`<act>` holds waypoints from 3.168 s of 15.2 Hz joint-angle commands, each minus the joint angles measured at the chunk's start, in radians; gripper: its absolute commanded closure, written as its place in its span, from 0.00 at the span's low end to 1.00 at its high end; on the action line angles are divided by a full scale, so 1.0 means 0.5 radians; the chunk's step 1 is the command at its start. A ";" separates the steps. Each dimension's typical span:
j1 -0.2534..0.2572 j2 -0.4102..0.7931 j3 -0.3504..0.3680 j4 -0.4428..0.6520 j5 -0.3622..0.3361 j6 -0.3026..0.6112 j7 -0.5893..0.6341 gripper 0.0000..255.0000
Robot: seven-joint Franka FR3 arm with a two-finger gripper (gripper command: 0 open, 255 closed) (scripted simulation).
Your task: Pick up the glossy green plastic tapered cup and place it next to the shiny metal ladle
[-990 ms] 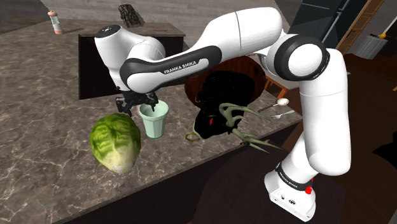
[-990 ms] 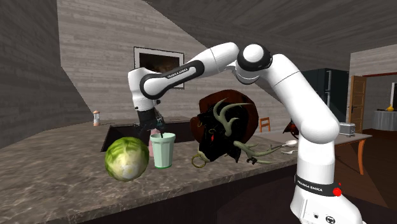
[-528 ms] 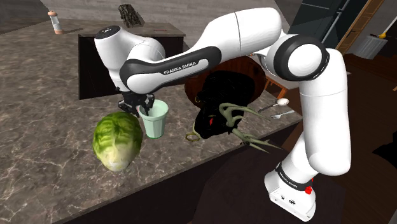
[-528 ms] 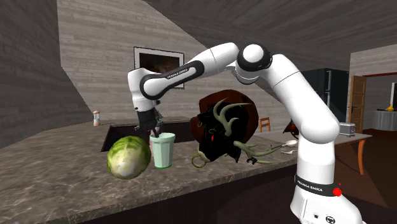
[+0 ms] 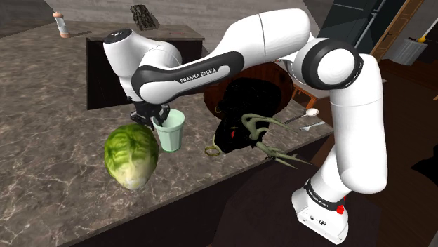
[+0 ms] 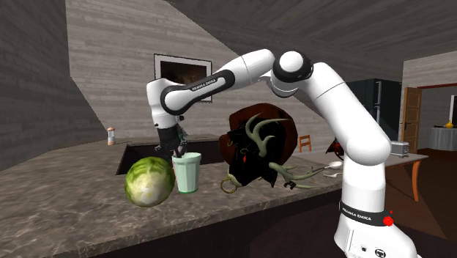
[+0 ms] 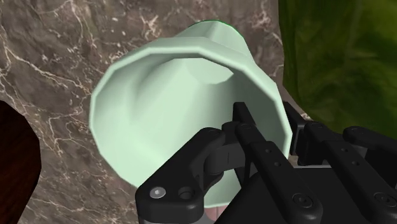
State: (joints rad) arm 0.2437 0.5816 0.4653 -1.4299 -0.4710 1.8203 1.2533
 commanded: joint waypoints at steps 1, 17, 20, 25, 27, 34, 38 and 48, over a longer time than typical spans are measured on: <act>-0.004 -0.013 0.008 -0.027 0.013 -0.012 -0.007 1.00; 0.031 -0.089 0.034 0.291 0.069 -0.379 -0.112 1.00; 0.046 -0.088 0.036 0.373 0.071 -0.456 -0.132 1.00; 0.078 -0.075 0.035 0.532 0.069 -0.594 -0.165 1.00; 0.094 -0.064 0.033 0.605 0.065 -0.653 -0.179 1.00; 0.173 0.009 0.020 0.920 0.035 -0.883 -0.235 1.00; 0.247 0.089 0.001 1.172 0.000 -1.043 -0.279 1.00; -0.100 -0.325 0.051 0.626 0.139 -0.873 -0.411 1.00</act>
State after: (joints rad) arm 0.2303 0.4615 0.4878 -1.0497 -0.4180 1.3536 1.0607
